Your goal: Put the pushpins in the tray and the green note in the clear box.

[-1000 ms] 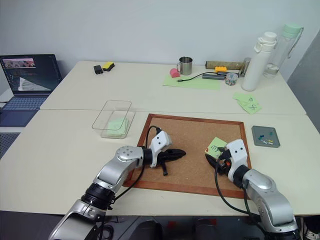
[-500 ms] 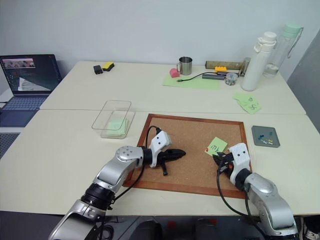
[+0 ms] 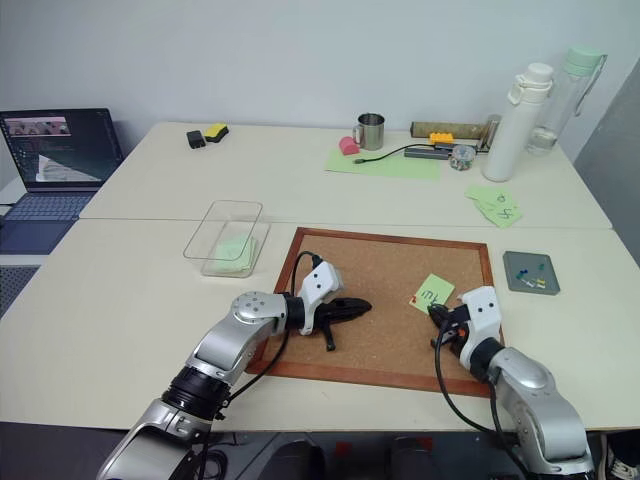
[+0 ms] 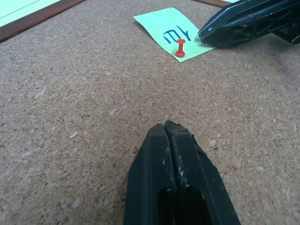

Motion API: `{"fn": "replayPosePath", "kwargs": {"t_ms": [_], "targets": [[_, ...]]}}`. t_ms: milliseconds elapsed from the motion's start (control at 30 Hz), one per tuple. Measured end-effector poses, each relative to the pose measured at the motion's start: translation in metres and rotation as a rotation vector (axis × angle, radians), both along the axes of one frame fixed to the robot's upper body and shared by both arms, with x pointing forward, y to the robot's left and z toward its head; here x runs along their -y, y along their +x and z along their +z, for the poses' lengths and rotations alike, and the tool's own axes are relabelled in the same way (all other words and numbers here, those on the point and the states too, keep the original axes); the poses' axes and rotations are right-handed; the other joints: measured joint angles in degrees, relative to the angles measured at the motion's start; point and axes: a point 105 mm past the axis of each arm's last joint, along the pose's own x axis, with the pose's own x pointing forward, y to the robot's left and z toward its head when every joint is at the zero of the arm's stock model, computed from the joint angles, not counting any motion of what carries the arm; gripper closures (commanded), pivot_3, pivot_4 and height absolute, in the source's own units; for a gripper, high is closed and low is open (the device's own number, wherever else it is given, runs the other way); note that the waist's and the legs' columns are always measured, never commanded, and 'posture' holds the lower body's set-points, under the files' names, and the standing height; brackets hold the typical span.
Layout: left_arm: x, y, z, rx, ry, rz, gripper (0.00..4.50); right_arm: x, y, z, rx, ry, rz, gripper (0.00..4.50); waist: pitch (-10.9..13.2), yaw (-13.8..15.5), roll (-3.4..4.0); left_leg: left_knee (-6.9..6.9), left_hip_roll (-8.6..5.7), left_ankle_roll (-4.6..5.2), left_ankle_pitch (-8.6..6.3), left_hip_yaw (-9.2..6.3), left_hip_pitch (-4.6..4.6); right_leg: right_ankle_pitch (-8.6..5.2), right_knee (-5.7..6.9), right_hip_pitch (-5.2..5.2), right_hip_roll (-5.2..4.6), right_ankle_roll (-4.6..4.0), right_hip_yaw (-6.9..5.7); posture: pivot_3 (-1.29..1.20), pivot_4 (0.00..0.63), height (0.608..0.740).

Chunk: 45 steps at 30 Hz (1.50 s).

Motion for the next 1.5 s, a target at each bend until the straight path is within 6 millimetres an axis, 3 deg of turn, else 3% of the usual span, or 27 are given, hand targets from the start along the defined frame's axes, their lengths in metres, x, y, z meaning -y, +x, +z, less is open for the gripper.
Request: {"fn": "replayPosePath", "kwargs": {"t_ms": [133,300,400,467,533,633,733,1167,1500], "targets": [[0.0,0.0,0.0,0.002,0.0,-0.002,4.5,-0.006,0.005,0.028,0.084,0.077,0.005,4.41,0.0,0.0,-0.02,0.0,0.01,0.0,0.0,-0.02,-0.01,0.0,-0.02,0.01,0.0,0.0,-0.01,0.0,0.15,0.74],[0.0,-0.001,0.0,0.001,0.0,-0.002,4.5,0.014,0.012,0.038,0.091,0.139,-0.091,4.41,0.0,0.0,-0.01,-0.01,0.01,0.0,0.0,0.0,-0.01,0.0,-0.02,0.0,0.0,-0.01,0.01,0.0,0.15,0.74],[-0.001,-0.001,-0.001,0.0,0.0,0.0,4.5,0.039,0.025,0.045,0.111,0.134,-0.203,4.41,0.0,0.0,-0.01,-0.01,0.0,0.01,-0.01,0.03,0.0,0.0,-0.02,0.0,-0.01,-0.01,0.02,0.0,0.15,0.74],[-0.001,-0.002,-0.001,-0.001,0.001,0.0,4.5,0.068,0.035,0.046,0.12,0.081,-0.327,4.41,0.0,0.0,-0.01,-0.01,-0.01,0.01,-0.01,0.05,0.0,0.0,-0.03,-0.01,-0.03,-0.01,0.02,0.0,0.15,0.74],[-0.001,-0.002,-0.001,0.0,0.003,-0.002,4.5,0.114,0.047,0.047,0.116,0.008,-0.516,4.41,0.0,0.0,0.0,-0.03,-0.02,0.01,-0.01,0.08,0.0,0.0,-0.03,-0.03,-0.03,-0.01,0.04,0.0,0.15,0.74],[-0.003,-0.002,-0.001,0.003,0.008,-0.003,4.5,0.147,0.05,0.047,0.112,-0.043,-0.626,4.41,0.0,0.0,0.03,-0.12,-0.03,0.01,-0.01,0.05,0.0,-0.01,-0.03,-0.04,0.01,-0.03,0.05,0.0,0.15,0.74],[-0.004,-0.002,-0.001,0.004,0.011,-0.004,4.5,0.163,0.057,0.045,0.106,-0.084,-0.661,4.41,0.0,0.0,0.05,-0.13,-0.03,0.01,0.0,0.07,0.03,-0.01,-0.03,-0.03,0.03,-0.04,0.08,0.0,0.15,0.74],[-0.004,-0.004,0.001,0.016,0.004,0.007,4.5,0.166,0.08,0.029,0.03,0.006,-0.598,4.41,0.0,-0.2,0.05,-0.13,0.02,0.01,-0.01,0.09,0.03,0.0,-0.05,-0.02,0.0,-0.03,0.11,0.0,0.15,0.74],[-0.004,-0.004,0.002,0.017,0.006,0.015,4.5,0.164,0.082,0.02,0.005,0.008,-0.581,2.58,0.0,-0.2,0.05,-0.13,0.03,0.01,-0.01,0.1,0.03,0.0,-0.05,-0.03,-0.01,-0.03,0.13,0.0,0.15,0.74]]}}
